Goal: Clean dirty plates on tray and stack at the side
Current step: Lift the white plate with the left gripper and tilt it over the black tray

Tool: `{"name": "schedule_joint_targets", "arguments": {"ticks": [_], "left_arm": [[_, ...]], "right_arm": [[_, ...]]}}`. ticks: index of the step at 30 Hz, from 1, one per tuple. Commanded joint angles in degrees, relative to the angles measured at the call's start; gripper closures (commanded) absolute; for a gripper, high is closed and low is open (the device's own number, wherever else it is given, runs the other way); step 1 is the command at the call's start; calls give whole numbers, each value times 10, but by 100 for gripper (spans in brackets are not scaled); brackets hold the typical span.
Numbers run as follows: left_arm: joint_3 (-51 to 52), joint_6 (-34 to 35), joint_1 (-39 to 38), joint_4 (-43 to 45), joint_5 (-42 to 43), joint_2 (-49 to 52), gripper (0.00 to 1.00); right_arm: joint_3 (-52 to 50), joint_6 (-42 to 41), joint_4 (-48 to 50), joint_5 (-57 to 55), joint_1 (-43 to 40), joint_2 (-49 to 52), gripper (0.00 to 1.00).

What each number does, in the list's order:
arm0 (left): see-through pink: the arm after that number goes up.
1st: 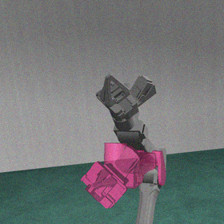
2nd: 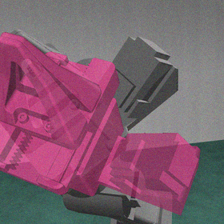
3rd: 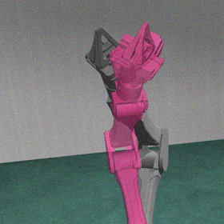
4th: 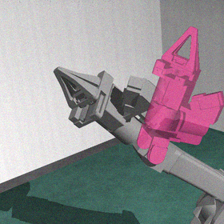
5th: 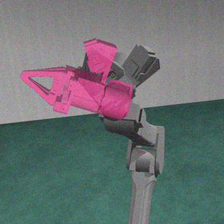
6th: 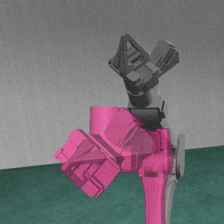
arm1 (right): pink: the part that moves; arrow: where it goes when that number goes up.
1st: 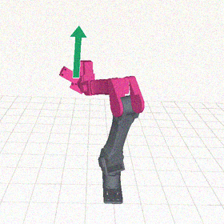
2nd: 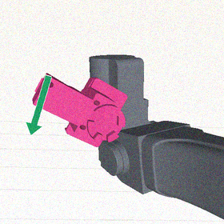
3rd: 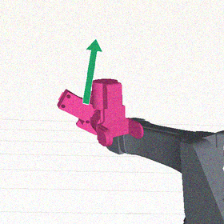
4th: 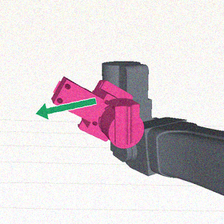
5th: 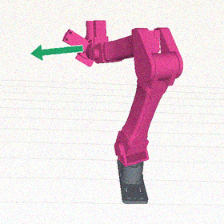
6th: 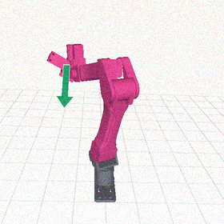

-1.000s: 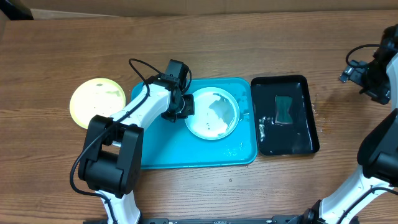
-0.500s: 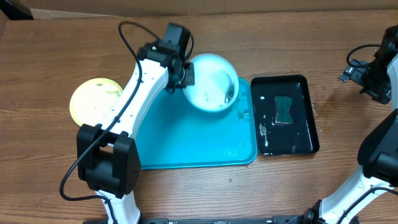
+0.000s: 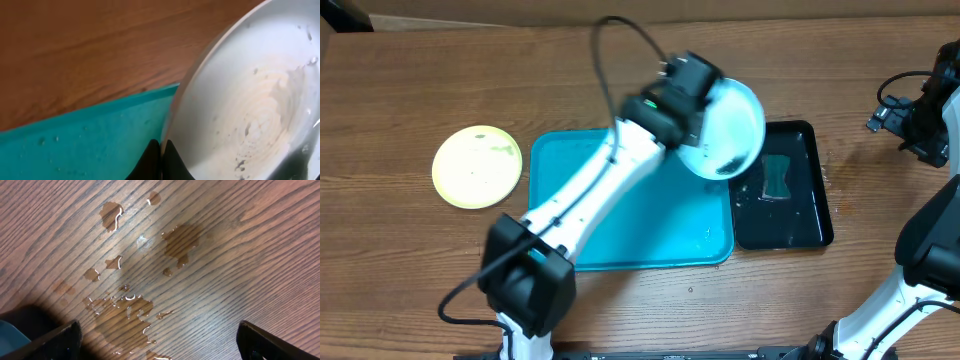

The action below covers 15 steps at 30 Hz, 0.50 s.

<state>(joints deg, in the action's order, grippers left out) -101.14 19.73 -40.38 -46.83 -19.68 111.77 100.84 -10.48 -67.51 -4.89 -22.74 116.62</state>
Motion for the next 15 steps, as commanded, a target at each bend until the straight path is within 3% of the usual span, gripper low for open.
{"name": "schedule_joint_targets", "arguments": {"ticks": [1,10,15], "left_arm": [[-16,-39,-59,20,-175,-13,96],[-16,-233,-218,145,-486,-13,96],[-16,-378,-265,261,-560,-13,96]], "right_arm": [[8,-2,2,-4,1,-15,0],[8,-2,2,-4,1,-15,0],[8,-2,2,-4,1,-15,0]]}}
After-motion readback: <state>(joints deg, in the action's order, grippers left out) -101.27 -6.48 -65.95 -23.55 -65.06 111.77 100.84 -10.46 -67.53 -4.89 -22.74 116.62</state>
